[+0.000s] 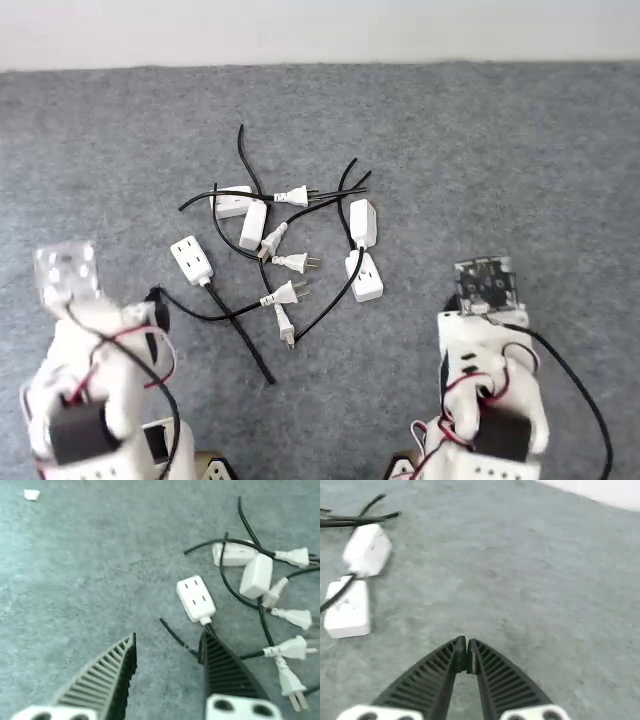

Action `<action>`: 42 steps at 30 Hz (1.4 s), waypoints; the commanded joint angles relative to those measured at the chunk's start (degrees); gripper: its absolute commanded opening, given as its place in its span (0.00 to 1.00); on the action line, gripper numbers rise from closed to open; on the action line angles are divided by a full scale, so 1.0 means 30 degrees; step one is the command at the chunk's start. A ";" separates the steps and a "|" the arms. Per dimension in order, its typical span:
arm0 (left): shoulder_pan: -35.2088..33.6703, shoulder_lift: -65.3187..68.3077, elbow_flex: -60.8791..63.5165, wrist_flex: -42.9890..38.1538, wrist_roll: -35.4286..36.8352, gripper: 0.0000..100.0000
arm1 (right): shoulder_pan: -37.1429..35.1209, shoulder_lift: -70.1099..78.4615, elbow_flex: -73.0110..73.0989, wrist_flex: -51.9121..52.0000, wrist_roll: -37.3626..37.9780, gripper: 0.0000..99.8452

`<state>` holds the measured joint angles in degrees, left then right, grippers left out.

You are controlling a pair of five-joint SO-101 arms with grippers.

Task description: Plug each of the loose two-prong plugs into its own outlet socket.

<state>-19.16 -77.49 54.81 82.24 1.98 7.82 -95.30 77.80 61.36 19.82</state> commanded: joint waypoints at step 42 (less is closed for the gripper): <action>0.3370 3.0447 -1.2322 -0.7883 1.1751 0.20 | -0.1070 1.0037 0.3458 -1.3055 -0.3048 0.01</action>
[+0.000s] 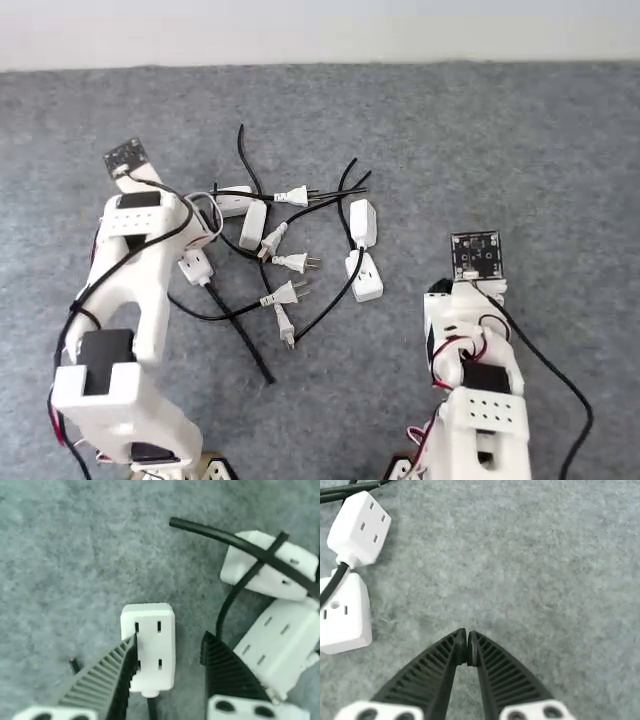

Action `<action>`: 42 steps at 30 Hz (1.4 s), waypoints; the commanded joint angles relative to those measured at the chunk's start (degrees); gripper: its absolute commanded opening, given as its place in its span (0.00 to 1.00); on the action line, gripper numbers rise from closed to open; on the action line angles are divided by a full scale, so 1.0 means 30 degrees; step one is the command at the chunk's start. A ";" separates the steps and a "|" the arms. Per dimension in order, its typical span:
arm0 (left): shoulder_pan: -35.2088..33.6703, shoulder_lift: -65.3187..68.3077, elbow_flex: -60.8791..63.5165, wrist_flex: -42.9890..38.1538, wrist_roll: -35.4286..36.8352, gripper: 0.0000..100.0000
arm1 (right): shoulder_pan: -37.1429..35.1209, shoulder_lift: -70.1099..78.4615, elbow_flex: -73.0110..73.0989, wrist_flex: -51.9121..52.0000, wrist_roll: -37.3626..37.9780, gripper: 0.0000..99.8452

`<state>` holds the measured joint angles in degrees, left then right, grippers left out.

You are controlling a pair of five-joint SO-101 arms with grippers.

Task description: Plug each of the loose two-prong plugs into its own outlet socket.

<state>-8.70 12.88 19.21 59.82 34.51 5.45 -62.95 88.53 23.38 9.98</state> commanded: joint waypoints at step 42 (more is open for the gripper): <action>0.0703 -0.6271 0.4615 -0.1289 -0.0147 0.01 | -0.0278 -0.0923 0.0000 -0.0425 0.0879 0.01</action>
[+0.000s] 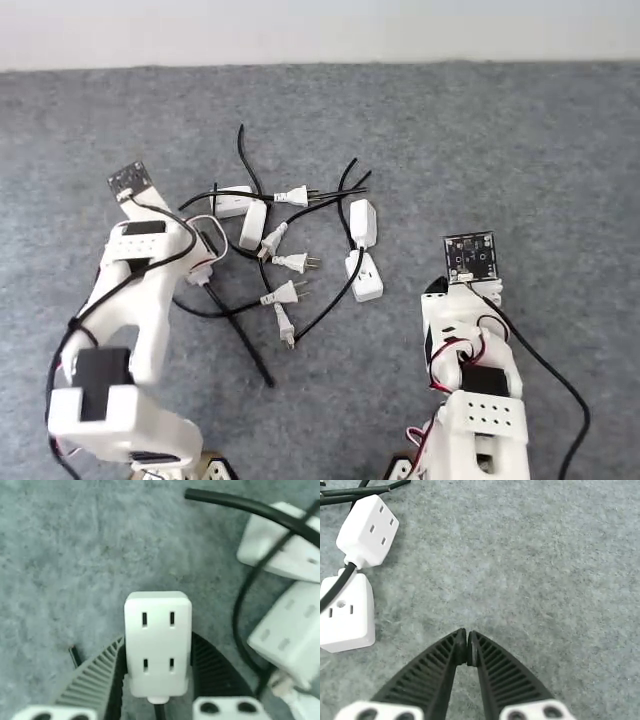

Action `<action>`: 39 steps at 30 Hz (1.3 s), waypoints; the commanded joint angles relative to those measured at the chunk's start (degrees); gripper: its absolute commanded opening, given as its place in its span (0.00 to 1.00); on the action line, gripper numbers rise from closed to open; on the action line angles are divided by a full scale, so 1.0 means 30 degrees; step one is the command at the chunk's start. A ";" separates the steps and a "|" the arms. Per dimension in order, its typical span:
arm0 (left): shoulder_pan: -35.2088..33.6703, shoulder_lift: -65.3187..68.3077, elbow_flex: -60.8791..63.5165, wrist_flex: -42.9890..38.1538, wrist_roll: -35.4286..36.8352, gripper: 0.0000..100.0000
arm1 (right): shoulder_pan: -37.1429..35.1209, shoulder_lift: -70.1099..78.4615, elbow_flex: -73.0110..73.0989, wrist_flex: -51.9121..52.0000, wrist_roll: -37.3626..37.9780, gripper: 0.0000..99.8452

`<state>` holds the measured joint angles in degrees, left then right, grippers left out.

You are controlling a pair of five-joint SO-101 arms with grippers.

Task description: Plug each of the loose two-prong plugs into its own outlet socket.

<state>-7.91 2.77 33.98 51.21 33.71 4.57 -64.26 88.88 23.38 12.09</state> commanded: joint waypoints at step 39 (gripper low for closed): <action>0.9788 -1.3538 0.9070 0.2286 -0.1524 0.01 | 0.0044 -0.0513 0.0029 -0.0425 0.0205 0.01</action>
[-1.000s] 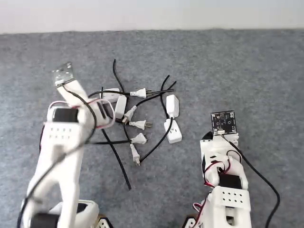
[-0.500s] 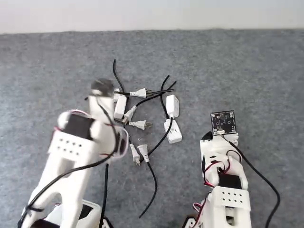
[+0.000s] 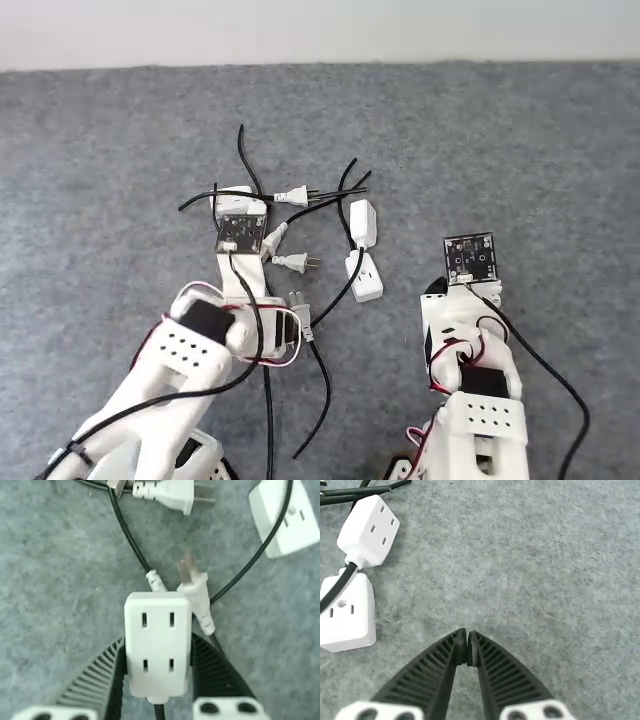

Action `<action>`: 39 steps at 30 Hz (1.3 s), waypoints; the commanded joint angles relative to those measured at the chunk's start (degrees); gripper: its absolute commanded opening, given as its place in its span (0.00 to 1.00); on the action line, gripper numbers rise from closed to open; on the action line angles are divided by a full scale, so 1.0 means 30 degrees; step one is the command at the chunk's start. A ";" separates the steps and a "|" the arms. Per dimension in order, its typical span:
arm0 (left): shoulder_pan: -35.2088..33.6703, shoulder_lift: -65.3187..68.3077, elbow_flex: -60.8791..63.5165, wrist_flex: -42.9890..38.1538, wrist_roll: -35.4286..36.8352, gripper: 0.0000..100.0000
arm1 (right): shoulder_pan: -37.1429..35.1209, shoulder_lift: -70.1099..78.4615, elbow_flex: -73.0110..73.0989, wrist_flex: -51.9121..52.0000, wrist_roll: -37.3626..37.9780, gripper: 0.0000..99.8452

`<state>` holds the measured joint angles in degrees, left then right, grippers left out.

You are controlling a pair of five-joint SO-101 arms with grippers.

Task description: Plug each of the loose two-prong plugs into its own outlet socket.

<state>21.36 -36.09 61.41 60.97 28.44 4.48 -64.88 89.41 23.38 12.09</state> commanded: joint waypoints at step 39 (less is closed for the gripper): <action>-0.2256 -0.0674 0.3502 -0.4454 -0.1114 0.23 | 0.0015 -0.0308 -0.0147 -0.0425 0.0176 0.01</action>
<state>14.77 -36.88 72.66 48.75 24.84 4.48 -64.88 89.41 23.38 12.09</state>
